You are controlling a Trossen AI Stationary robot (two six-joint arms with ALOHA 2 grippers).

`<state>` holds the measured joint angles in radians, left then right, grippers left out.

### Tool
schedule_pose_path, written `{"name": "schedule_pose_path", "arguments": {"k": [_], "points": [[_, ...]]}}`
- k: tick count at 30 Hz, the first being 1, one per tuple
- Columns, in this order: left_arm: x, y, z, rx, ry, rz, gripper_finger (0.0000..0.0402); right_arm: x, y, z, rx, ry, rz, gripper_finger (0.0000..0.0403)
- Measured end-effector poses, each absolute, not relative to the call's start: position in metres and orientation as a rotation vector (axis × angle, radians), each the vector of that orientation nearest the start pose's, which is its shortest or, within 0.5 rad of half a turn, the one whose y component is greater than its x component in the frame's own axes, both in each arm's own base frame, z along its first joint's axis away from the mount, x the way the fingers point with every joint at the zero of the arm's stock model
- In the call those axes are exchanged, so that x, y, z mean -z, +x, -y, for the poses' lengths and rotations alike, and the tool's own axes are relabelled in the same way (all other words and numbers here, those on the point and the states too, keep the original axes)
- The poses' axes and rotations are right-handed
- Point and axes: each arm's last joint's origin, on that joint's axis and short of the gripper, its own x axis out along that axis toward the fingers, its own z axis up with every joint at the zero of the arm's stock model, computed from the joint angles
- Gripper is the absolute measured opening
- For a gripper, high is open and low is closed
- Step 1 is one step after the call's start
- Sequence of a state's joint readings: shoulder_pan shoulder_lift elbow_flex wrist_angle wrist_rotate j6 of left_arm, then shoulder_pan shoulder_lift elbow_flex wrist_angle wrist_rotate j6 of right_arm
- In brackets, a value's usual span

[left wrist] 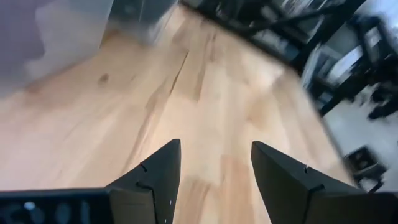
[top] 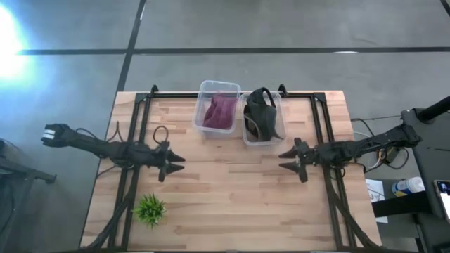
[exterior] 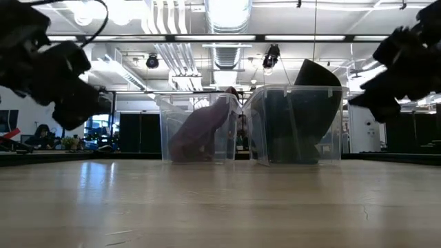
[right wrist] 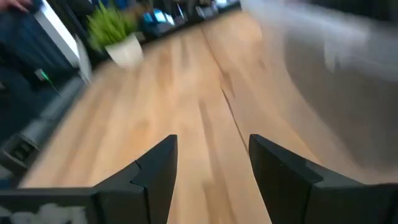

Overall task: Pick & Place hat
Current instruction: Return to Home Position

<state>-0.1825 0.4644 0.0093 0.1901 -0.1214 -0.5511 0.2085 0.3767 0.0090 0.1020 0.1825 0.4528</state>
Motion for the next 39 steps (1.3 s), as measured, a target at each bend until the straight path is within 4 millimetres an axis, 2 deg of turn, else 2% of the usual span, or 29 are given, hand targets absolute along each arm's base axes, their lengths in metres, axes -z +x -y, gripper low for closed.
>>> {"name": "schedule_pose_path", "arguments": {"k": [3, 5, 10, 16, 21, 23, 30, 39], "points": [[-0.134, 0.115, 0.019, -0.015, -0.492, -0.374, 0.0190, -0.137, 0.114, -0.019, 0.047, 0.384, -0.327, 0.0194], [-0.137, 0.113, 0.021, 0.071, -0.508, -0.378, 0.0190, -0.137, 0.115, -0.019, 0.050, 0.382, -0.335, 0.0194], [-0.149, 0.109, 0.018, 0.193, -0.547, -0.284, 0.0190, -0.135, 0.115, -0.019, 0.053, 0.379, -0.347, 0.0194], [-0.163, 0.102, 0.009, 0.162, -0.544, -0.109, 0.0190, -0.135, 0.115, -0.019, 0.053, 0.379, -0.349, 0.0194], [-0.169, 0.097, 0.004, 0.134, -0.186, 0.009, 0.0190, -0.135, 0.115, -0.019, 0.053, 0.379, -0.349, 0.0194], [-0.169, 0.097, 0.003, 0.117, -0.118, 0.015, 0.0190, -0.135, 0.115, -0.019, 0.053, 0.379, -0.349, 0.0194], [-0.167, 0.097, -0.002, 0.012, -0.073, 0.014, 0.0190, -0.135, 0.115, -0.019, 0.053, 0.379, -0.348, 0.0194], [-0.168, 0.098, -0.002, 0.014, -0.176, 0.017, 0.0190, -0.135, 0.115, -0.019, 0.053, 0.379, -0.348, 0.0194]]}}
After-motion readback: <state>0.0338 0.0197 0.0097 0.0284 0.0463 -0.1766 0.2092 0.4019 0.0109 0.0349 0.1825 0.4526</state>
